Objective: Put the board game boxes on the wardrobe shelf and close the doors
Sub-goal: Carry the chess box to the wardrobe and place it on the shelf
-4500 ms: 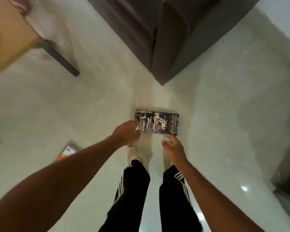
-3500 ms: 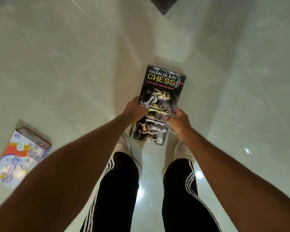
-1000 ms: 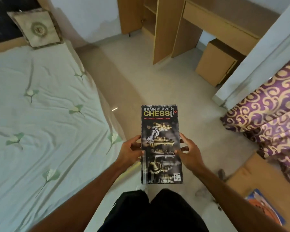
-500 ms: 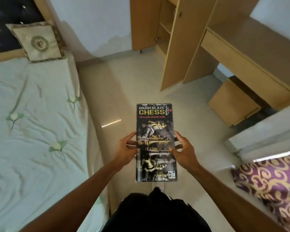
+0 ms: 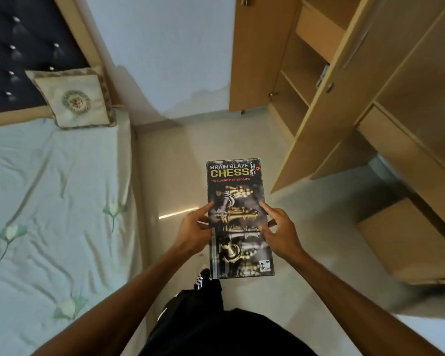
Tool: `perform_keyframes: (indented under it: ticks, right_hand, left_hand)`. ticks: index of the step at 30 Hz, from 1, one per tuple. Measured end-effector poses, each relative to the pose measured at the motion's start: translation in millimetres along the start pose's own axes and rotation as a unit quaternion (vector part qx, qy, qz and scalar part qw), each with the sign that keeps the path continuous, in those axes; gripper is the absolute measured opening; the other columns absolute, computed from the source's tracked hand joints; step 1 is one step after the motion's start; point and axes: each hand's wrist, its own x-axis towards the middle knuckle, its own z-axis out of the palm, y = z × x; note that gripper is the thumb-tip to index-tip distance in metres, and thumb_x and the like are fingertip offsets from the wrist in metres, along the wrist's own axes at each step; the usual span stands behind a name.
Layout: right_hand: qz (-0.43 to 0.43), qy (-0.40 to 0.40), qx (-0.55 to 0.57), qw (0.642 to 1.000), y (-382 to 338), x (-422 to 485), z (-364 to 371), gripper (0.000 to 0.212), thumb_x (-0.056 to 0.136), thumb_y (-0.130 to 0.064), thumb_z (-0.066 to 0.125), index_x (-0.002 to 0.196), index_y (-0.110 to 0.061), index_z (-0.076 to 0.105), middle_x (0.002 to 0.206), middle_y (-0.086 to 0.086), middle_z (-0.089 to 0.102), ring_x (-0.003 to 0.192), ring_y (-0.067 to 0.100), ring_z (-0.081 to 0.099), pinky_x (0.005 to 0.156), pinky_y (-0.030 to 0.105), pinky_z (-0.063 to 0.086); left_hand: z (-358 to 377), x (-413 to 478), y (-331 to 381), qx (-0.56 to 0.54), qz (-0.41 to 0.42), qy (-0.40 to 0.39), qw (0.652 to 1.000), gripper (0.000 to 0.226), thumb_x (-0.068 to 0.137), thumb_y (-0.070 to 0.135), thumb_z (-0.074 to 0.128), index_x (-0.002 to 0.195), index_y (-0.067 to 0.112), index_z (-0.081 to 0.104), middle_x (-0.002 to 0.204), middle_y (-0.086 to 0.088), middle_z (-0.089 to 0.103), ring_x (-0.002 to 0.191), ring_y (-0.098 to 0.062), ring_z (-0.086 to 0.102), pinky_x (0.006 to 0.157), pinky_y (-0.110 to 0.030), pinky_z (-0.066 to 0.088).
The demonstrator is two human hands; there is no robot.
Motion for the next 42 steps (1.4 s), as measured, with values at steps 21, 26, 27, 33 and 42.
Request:
perform_keyframes:
  ticks: [21,26,27,33,42]
  right_hand:
    - [0.019,0.045,0.041,0.998,-73,595,-30,0.06,0.083,-0.003,0.067,0.136,-0.026,0.053,0.12,-0.005,0.055,0.104,0.006,0.055,0.087,0.012,0.047]
    - [0.043,0.083,0.047,0.995,-78,704,-64,0.061,0.083,-0.001,0.067,0.136,-0.028,0.053,0.119,-0.008,0.053,0.1,0.001,0.053,0.084,0.008,0.045]
    - [0.049,0.099,0.054,0.992,-76,730,-72,0.062,0.082,0.0,0.068,0.136,-0.028,0.053,0.12,-0.007,0.053,0.101,0.004,0.054,0.085,0.013,0.047]
    - [0.096,0.19,0.062,0.975,-61,844,-123,0.065,0.081,0.0,0.068,0.137,-0.028,0.052,0.128,-0.006,0.052,0.109,0.013,0.055,0.091,0.031,0.054]
    - [0.113,0.319,0.088,0.937,-50,968,-230,0.063,0.081,0.007,0.067,0.136,-0.02,0.053,0.126,0.002,0.056,0.098,0.011,0.058,0.073,0.01,0.05]
  left_hand:
    - [-115,572,238,0.058,0.035,-0.021,0.997,0.07,0.079,0.008,0.076,0.141,0.023,0.048,0.106,-0.005,0.067,0.095,-0.025,0.069,0.072,-0.053,0.061]
    - [-108,688,300,0.072,0.062,-0.05,0.994,0.068,0.082,0.009,0.073,0.143,0.023,0.046,0.109,-0.006,0.066,0.096,-0.023,0.068,0.07,-0.044,0.062]
    - [-104,718,315,0.073,0.068,-0.064,0.993,0.068,0.082,0.009,0.074,0.143,0.023,0.046,0.109,-0.006,0.066,0.095,-0.023,0.067,0.068,-0.04,0.062]
    - [-68,862,394,0.086,0.1,-0.144,0.981,0.063,0.082,0.009,0.074,0.139,0.022,0.05,0.109,-0.008,0.065,0.099,-0.028,0.067,0.075,-0.053,0.06]
    - [15,1023,522,0.088,0.177,-0.273,0.941,0.07,0.081,-0.005,0.07,0.142,0.018,0.045,0.103,-0.006,0.066,0.099,-0.028,0.066,0.075,-0.046,0.061]
